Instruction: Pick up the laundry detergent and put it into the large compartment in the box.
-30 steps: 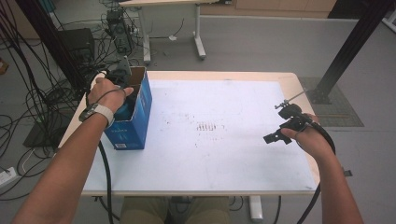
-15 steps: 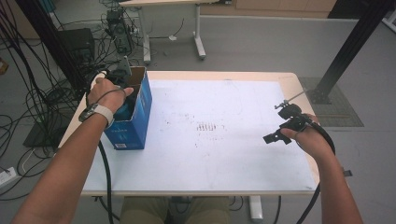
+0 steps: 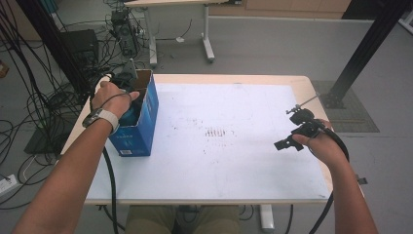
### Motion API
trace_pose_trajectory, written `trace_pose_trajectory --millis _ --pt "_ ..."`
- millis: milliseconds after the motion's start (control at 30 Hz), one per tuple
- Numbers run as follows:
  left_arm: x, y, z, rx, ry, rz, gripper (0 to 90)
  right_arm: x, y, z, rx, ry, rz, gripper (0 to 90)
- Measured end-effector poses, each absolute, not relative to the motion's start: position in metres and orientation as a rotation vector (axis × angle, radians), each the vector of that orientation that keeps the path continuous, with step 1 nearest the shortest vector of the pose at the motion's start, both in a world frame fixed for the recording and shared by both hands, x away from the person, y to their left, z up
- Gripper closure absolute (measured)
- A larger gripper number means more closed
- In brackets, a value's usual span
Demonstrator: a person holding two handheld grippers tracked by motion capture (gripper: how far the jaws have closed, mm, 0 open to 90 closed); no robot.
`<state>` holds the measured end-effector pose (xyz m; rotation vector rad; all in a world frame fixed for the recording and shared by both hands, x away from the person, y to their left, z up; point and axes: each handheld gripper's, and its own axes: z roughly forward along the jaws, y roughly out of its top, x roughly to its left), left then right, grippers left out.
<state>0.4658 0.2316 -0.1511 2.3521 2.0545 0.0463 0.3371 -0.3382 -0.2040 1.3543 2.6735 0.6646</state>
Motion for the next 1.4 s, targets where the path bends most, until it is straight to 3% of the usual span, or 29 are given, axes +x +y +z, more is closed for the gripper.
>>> trace_pose_trajectory --millis 1400 --pt "0.466 0.2405 -0.1478 2.333 2.034 0.0 28.4 0.3369 -0.3362 -0.2056 1.353 2.678 0.664 8.1"
